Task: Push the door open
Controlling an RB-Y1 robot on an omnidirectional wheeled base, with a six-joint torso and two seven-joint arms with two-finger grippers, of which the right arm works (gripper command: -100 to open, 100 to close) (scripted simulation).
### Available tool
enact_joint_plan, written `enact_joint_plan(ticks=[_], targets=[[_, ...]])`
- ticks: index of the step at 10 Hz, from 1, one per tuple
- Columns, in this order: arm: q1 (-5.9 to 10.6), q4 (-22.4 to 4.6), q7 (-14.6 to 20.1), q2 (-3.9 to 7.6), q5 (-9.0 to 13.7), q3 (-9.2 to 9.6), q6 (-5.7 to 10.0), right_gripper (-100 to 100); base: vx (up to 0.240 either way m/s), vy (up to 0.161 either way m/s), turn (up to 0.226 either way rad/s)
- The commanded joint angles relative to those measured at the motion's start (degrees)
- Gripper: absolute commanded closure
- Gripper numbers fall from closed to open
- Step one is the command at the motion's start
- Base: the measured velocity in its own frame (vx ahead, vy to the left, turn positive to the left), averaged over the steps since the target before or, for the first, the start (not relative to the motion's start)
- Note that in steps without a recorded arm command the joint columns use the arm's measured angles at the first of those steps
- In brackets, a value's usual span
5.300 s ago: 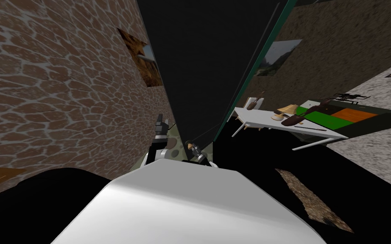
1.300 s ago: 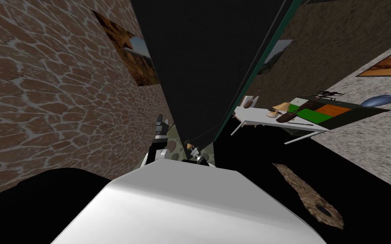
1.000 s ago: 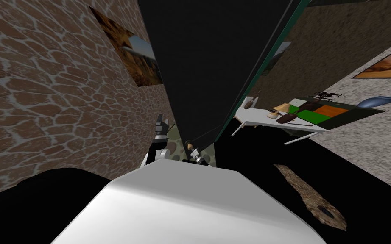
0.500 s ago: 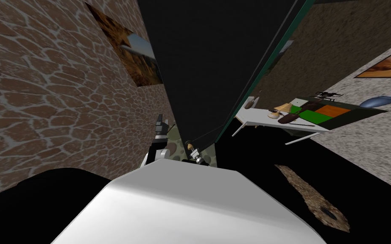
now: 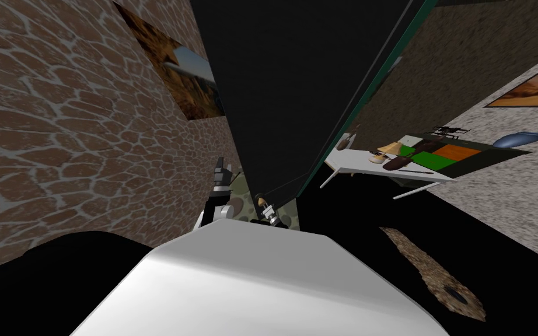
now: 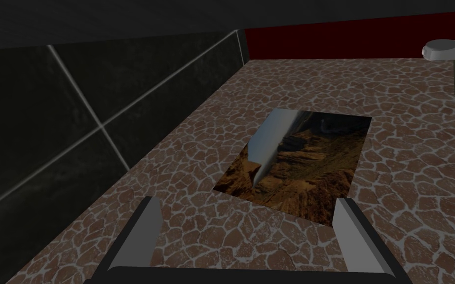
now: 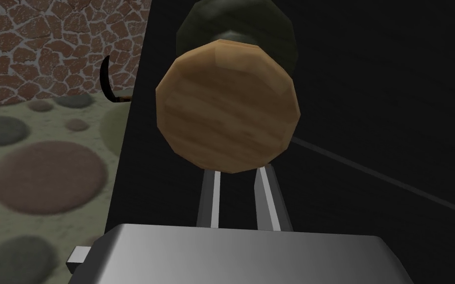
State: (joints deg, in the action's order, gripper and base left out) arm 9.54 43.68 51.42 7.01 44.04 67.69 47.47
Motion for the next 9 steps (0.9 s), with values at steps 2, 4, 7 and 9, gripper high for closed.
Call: enact_joint_plan(ticks=[2,4,7,9], targets=[[0.21,1.81,0.32,-0.53,0.42,-0.2,1.68,100,0.026,0.033,-0.007],[0.21,1.81,0.32,-0.53,0.42,-0.2,1.68,100,-0.004,-0.003,0.0],[0.21,1.81,0.32,-0.53,0.42,-0.2,1.68,100,0.0,0.0,0.0],[0.21,1.81,0.32,-0.53,0.42,-0.2,1.68,100,0.0,0.0,0.0]])
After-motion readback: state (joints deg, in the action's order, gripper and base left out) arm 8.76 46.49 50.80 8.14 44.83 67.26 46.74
